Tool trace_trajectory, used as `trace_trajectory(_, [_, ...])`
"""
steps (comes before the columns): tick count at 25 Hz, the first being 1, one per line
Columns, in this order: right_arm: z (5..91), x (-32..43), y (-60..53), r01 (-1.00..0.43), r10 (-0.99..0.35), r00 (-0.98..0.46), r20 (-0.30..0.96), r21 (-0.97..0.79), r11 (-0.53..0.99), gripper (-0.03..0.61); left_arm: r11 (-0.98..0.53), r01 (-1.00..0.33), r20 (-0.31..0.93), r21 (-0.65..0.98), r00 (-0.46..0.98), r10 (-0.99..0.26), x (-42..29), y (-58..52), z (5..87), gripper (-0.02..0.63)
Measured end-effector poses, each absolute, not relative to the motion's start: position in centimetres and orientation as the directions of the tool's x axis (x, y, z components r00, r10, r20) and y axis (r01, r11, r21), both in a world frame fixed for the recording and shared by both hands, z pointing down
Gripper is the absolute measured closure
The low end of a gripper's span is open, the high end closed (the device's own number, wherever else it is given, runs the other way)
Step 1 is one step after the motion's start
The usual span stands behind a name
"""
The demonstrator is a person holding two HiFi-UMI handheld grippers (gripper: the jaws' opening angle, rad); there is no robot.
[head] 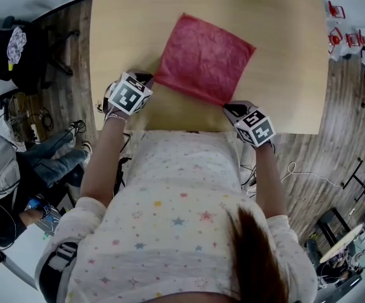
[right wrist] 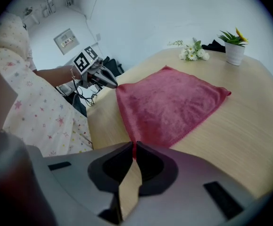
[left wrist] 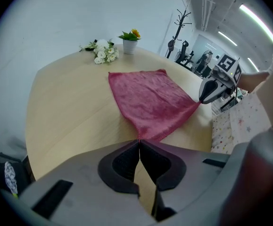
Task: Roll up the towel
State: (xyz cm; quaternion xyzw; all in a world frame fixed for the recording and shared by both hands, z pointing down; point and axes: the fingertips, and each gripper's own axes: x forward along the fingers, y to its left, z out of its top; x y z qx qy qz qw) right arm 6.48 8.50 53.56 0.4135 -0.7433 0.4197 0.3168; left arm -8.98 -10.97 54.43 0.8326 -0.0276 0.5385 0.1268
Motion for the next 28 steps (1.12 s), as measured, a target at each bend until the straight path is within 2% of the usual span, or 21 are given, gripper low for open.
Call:
trace_trajectory(11, [54.7, 4.1, 9.9, -0.845, -0.272, -0.496, 0.825, -0.385, 0.372, 0.555, -0.967, -0.214, 0.922, 0.138, 0.385, 0.047, -10.3, -10.9, 55.9, 0.598])
trace_trajectory(18, [54.4, 4.9, 10.1, -0.858, -0.293, -0.463, 0.837, -0.339, 0.387, 0.517, -0.975, -0.152, 0.836, 0.161, 0.546, 0.053, -7.5, -9.1, 53.6, 0.597])
trace_trajectory(28, [53.5, 7.5, 9.1, -0.896, -0.352, -0.400, 0.846, -0.280, 0.346, 0.519, -0.973, -0.113, 0.801, 0.200, 0.592, 0.096, -6.9, -5.4, 53.6, 0.597])
